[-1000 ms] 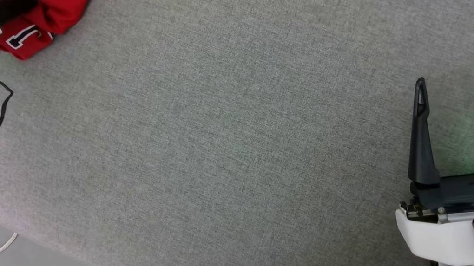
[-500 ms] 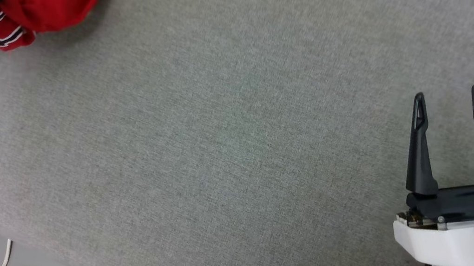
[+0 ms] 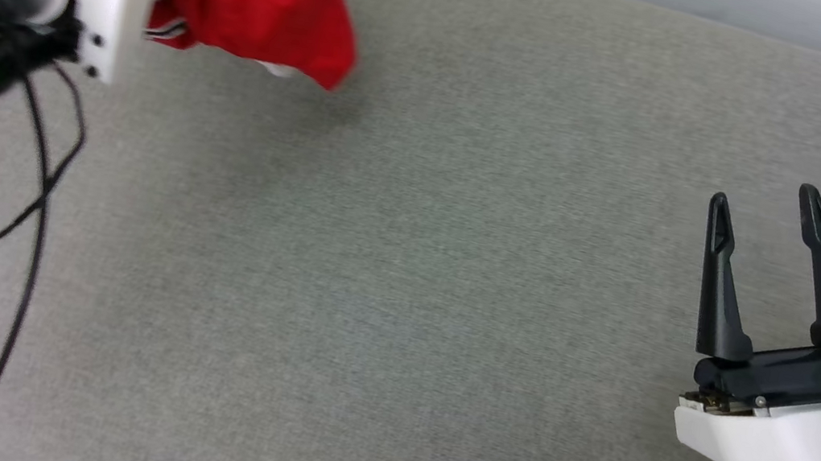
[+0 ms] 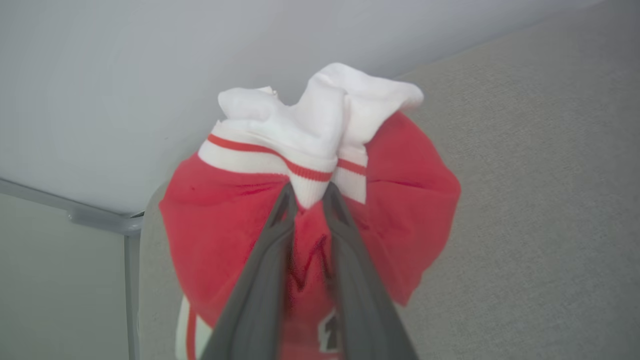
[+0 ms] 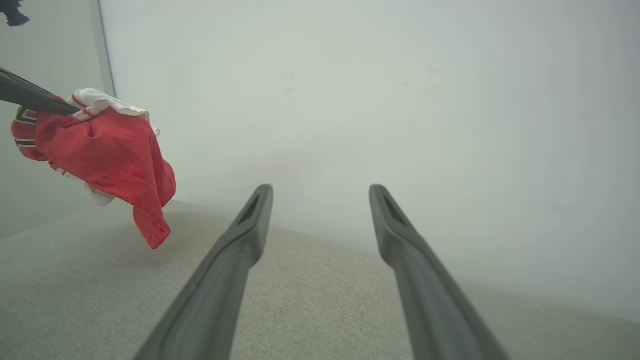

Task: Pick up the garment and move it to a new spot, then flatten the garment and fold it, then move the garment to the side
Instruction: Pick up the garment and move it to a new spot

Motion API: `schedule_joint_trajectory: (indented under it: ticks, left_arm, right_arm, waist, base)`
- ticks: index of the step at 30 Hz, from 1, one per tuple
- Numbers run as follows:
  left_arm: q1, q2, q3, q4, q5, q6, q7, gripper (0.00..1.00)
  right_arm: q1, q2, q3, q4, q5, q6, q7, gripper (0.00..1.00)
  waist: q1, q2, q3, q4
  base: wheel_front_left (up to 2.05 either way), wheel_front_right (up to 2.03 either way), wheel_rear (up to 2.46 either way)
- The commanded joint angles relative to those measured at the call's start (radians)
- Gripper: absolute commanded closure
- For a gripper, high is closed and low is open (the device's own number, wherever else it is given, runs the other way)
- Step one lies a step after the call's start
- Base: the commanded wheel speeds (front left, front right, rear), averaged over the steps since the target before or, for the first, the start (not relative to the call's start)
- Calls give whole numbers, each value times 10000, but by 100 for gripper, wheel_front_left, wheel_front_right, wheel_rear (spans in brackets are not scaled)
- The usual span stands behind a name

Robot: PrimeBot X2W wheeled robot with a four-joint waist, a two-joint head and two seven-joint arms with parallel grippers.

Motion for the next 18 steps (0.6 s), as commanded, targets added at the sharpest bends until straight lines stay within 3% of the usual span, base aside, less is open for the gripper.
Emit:
schedule_joint_trajectory:
  ticks: [1, 18]
  left_arm:
    - [-198, -129, -211, -181, 76, 23, -81, 100]
    - [-348, -2478, -2990, -1904, 1125, 25, -224, 100]
  right_arm:
    - [75, 3, -4, -4, 80, -7, -21, 0]
    - [-156, 12, -215, -185, 877, -7, -21, 0]
  waist:
    - [1, 0, -178, -334]
    - [1, 0, 162, -2610]
  base:
    - [0, 0, 0]
    - [0, 0, 0]
